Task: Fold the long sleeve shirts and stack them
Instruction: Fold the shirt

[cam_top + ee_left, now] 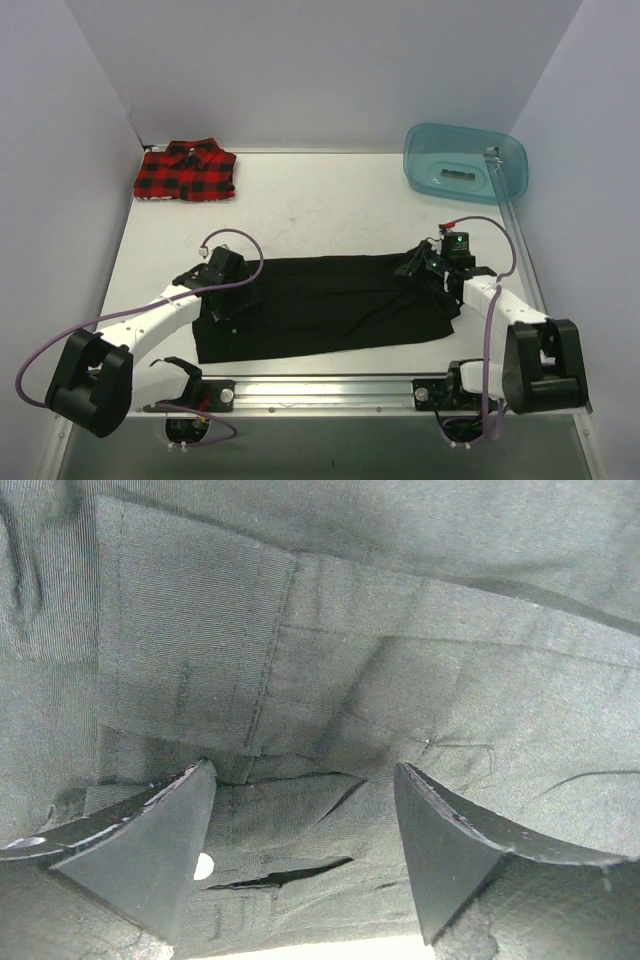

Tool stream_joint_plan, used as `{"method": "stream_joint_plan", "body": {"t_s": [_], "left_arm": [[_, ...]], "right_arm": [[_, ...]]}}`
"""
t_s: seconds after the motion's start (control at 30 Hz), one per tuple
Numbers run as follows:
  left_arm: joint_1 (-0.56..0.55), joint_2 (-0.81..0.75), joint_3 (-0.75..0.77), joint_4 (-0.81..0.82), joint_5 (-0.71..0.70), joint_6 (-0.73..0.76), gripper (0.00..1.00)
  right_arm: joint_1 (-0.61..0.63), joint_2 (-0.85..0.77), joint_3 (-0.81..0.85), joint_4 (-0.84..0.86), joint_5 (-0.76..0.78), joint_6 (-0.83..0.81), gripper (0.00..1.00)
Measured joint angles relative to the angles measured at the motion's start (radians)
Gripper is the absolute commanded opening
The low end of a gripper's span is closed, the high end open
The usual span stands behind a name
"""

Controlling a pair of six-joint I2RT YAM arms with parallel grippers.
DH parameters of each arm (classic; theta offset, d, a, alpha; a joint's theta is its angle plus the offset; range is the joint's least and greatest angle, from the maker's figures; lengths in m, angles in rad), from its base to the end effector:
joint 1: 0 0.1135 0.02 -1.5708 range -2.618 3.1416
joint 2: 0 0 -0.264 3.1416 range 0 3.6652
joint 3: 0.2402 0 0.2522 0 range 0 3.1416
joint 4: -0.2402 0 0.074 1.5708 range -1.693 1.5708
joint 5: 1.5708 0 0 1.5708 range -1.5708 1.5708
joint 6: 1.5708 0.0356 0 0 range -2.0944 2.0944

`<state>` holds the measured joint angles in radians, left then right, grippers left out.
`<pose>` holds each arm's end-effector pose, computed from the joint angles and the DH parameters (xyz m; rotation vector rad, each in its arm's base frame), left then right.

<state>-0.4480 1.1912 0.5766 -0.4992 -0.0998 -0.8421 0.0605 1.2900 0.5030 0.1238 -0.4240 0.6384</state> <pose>0.1865 -0.0857 0.1683 -0.5603 2.6463 -0.2703 0.2448 0.0295 0.1705 0.4220 2.2629 0.8453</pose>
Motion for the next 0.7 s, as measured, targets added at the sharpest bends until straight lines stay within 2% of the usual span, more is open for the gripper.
{"method": "stream_joint_plan", "body": {"t_s": [0.2,0.4,0.53,0.7], "left_arm": [[-0.001,-0.011,0.002,-0.004,-0.008,0.026,0.83],[0.011,0.035,0.016,-0.001,-0.019,0.035,0.83],[0.040,0.048,0.019,0.008,-0.014,0.034,0.83],[0.124,0.042,0.008,0.038,0.043,0.027,0.83]], "right_arm": [[0.257,-0.129,0.029,-0.013,-0.038,0.042,0.32],[0.468,-0.019,0.023,0.061,-0.064,0.138,0.33],[0.476,0.073,-0.042,0.112,-0.074,0.180,0.33],[0.416,0.069,-0.075,0.087,-0.109,0.166,0.33]]}}
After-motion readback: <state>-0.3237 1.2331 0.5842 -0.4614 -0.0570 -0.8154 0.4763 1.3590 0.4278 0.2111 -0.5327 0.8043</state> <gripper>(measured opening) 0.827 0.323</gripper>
